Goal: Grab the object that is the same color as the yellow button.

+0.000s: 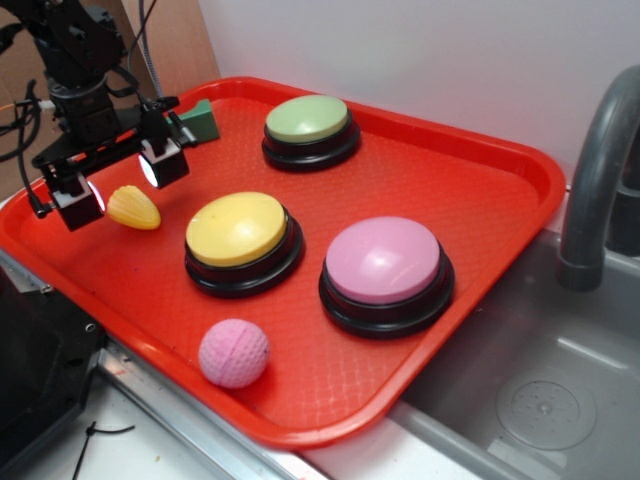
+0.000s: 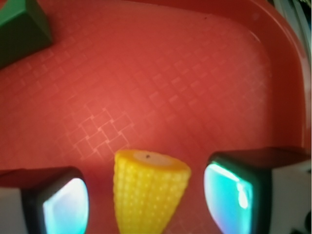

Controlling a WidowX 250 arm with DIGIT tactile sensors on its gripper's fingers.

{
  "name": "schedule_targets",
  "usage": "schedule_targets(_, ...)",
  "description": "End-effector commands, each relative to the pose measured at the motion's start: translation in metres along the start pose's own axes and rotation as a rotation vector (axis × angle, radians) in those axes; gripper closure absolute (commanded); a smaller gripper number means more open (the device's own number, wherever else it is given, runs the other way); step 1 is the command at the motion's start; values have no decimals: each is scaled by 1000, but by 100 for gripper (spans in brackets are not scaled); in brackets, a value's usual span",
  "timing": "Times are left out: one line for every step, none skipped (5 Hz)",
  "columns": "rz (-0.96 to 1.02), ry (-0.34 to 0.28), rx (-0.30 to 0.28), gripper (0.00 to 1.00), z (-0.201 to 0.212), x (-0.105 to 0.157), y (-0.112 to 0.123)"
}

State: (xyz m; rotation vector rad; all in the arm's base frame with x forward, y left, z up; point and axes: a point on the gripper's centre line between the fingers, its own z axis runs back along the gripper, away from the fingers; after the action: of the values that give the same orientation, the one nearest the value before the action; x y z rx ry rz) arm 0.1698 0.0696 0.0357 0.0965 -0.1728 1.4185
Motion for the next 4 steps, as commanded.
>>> schedule_targets(30, 33, -17, 0, -8, 2, 3)
schedule_targets(44, 31, -17, 0, -12, 2, 2)
schedule_targets(43, 28, -10, 100, -16, 1, 1)
schedule_targets(57, 15, -30, 100, -11, 3, 3)
